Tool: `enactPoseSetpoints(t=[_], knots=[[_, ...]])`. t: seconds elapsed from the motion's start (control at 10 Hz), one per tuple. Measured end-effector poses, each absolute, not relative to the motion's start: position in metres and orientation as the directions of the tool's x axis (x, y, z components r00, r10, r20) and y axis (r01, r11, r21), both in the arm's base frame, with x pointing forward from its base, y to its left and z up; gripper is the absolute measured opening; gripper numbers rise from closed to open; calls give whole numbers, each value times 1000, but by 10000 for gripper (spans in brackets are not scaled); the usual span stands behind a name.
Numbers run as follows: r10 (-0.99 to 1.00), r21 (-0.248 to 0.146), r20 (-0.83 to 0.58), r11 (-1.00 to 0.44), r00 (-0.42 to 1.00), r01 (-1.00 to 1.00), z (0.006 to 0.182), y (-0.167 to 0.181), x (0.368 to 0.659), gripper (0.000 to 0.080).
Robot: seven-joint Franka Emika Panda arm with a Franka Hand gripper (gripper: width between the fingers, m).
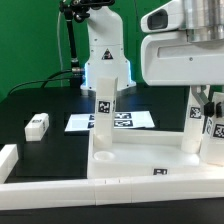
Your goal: Assemble desk
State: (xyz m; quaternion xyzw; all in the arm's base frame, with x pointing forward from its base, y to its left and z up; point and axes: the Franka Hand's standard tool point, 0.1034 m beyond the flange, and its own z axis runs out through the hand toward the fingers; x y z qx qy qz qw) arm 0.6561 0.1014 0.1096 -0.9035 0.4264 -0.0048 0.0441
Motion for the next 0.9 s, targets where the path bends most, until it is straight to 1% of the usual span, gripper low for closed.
enactPoseSetpoints(t=[0.1, 0.3, 0.6, 0.7, 0.8, 0.9], knots=[[-826, -84, -33, -558, 562, -826, 108, 96, 656, 24], [-863, -88, -33, -500, 504, -862, 107, 92, 656, 2], [-826, -91, -26, -559, 563, -824, 107, 91, 657, 1], [-742, -102, -8, -667, 671, -738, 112, 87, 662, 83], [-609, -88, 16, -791, 793, -605, 118, 92, 665, 230], [-498, -55, 18, -866, 867, -496, 121, 103, 664, 230]])
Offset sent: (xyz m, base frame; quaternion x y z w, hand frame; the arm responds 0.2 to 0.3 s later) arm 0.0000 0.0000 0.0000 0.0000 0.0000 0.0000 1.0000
